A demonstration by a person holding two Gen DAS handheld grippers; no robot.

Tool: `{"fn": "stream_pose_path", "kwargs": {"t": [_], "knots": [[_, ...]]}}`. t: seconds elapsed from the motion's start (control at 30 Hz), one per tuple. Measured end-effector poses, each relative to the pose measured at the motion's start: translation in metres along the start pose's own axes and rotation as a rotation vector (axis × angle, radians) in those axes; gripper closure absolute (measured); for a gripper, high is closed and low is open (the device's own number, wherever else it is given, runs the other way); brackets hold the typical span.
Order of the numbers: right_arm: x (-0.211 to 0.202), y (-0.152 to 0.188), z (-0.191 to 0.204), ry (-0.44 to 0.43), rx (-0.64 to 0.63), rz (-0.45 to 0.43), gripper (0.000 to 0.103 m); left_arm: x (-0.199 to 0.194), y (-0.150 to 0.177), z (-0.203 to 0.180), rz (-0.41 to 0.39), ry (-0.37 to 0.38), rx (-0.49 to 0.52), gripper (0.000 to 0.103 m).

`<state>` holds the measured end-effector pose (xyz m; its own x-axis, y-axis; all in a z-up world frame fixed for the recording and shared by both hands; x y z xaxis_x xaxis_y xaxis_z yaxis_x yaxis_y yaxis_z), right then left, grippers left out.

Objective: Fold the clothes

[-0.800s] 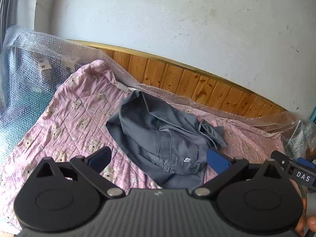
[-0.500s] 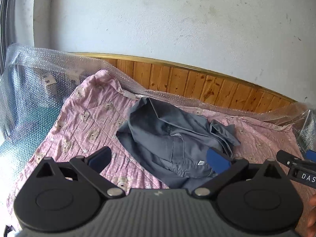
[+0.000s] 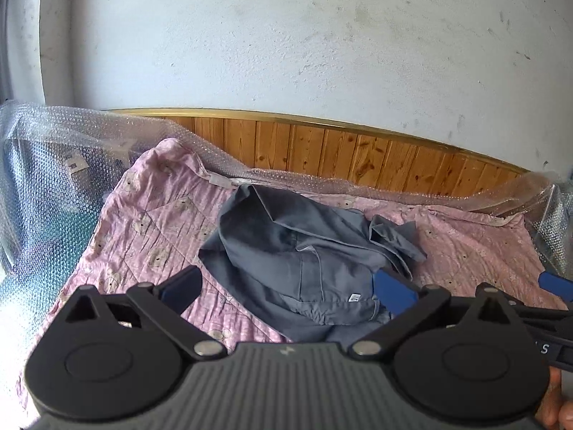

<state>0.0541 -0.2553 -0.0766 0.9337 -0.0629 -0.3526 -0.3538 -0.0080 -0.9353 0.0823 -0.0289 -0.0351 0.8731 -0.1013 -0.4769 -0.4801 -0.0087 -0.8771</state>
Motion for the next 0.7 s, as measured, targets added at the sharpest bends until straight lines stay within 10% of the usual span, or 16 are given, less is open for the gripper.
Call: {"fn": "stream_pose_path", "kwargs": {"t": [0.7], "knots": [[-0.003, 0.006, -0.007, 0.007, 0.021, -0.001, 0.003, 0.005, 0.011, -0.008, 0.035, -0.02, 0.024, 0.005]]}}
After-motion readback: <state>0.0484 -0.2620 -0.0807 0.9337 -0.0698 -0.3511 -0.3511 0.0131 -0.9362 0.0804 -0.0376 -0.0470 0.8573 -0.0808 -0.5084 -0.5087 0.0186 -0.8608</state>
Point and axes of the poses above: each gripper's, at about its wrist camera, not at the fingertips, and x roughly the way its jaws point, z to its left, y to its underside, the point moved 8 cm from there along x, roughly the way its jaws point, and after that the axes turned 10 degrees about -z, right-handed, at the moved point
